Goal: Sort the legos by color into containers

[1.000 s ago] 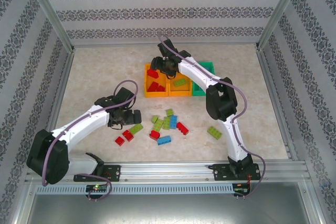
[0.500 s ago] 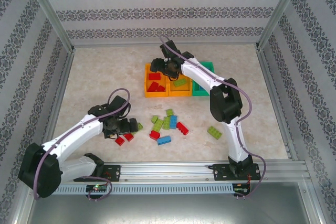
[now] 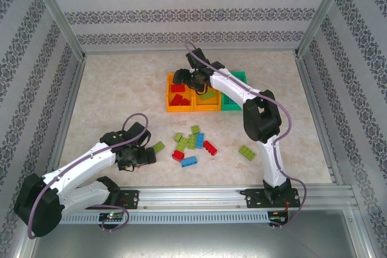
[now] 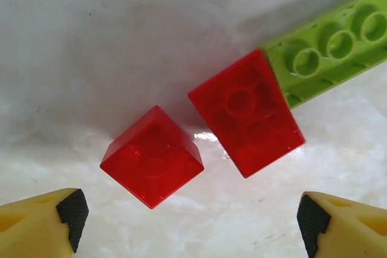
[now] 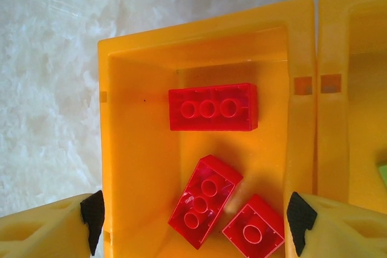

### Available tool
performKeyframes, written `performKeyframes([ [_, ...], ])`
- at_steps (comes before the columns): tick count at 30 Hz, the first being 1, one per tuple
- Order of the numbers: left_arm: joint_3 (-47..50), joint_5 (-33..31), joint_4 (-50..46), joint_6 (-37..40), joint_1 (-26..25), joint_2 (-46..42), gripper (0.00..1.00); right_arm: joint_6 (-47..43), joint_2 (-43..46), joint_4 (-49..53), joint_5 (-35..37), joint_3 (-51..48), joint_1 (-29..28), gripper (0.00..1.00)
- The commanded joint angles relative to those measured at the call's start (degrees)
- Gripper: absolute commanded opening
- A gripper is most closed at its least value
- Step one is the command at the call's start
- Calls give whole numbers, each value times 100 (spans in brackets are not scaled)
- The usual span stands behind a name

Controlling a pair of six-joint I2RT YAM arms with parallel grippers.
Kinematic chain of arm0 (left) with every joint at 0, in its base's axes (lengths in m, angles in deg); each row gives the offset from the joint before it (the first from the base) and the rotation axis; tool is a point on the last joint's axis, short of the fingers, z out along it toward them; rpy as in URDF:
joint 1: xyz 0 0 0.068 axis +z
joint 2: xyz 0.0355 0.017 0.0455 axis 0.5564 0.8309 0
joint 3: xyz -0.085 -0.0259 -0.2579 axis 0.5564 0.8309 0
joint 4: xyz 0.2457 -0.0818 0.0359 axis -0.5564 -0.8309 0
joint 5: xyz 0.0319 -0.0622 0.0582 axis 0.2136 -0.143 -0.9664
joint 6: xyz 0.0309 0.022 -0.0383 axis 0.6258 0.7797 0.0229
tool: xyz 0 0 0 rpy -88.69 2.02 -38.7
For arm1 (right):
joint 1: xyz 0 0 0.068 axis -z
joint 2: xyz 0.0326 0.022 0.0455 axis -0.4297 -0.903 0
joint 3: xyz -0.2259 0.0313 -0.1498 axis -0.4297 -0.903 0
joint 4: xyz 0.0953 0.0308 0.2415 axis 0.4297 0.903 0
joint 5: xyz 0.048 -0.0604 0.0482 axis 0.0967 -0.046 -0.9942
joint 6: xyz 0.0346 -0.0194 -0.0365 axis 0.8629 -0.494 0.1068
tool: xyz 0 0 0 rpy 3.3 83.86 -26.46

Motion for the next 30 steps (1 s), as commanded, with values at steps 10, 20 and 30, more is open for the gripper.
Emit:
performKeyframes([
  [10, 233, -476, 64, -751, -371, 433, 87, 15, 265, -58, -106, -296, 112, 82],
  [20, 285, -605, 123, -731, -370, 704, 85, 99, 248, -101, -146, -319, 121, 82],
  [30, 258, -626, 818, -1105, -325, 1108, 85, 90, 391, -110, -90, -527, 160, 82],
])
